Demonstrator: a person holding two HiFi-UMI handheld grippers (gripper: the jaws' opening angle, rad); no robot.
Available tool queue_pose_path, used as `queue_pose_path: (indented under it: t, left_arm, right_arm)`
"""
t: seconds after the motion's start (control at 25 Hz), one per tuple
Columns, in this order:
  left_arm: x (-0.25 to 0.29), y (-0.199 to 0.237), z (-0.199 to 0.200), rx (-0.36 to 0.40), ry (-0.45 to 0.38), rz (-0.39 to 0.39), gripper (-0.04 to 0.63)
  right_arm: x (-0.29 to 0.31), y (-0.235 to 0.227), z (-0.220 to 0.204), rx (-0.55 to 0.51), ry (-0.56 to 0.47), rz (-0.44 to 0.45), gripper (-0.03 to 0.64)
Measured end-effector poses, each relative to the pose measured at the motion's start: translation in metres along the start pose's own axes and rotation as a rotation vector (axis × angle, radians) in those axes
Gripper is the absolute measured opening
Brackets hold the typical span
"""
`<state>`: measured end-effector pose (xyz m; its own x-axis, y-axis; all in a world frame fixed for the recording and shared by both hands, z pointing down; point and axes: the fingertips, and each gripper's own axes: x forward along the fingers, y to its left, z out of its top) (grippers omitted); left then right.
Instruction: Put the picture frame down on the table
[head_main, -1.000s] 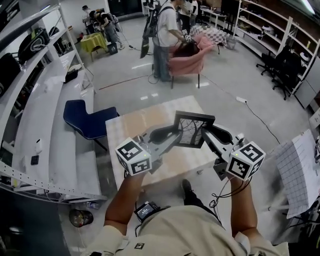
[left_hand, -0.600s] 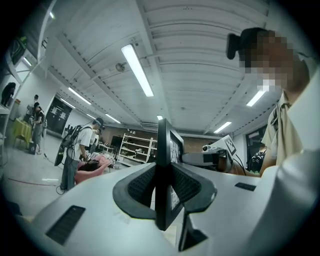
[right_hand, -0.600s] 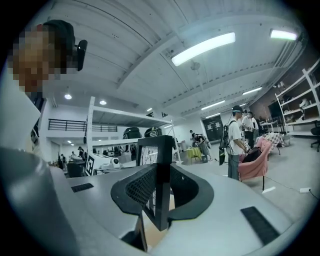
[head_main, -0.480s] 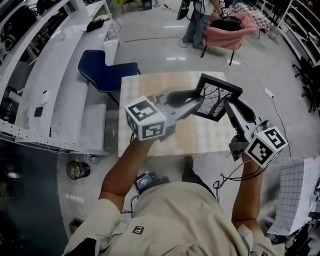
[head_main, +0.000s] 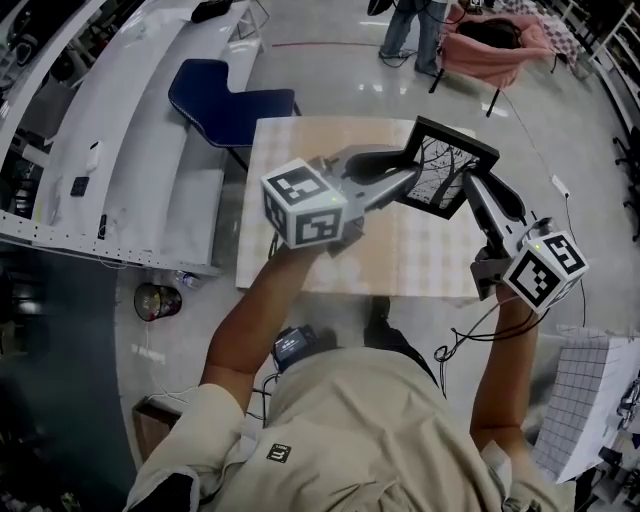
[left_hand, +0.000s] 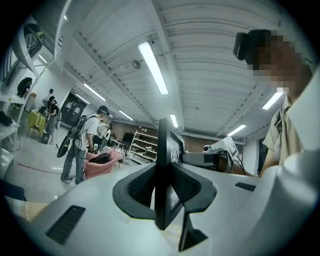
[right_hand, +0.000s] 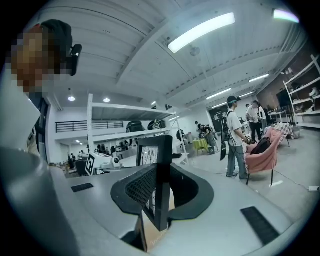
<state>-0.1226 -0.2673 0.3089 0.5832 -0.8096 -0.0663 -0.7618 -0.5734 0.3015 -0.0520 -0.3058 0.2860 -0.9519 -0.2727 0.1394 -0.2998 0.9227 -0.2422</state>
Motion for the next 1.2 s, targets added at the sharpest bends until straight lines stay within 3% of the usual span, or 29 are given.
queue_pose_path:
  t: [1.2]
  left_arm:
    - [0.056, 0.128, -0.082, -0.119, 0.133, 0.208, 0.101]
  right_arm:
    - [0.091, -0.124, -0.083, 0.165, 0.153, 0.052, 0.078]
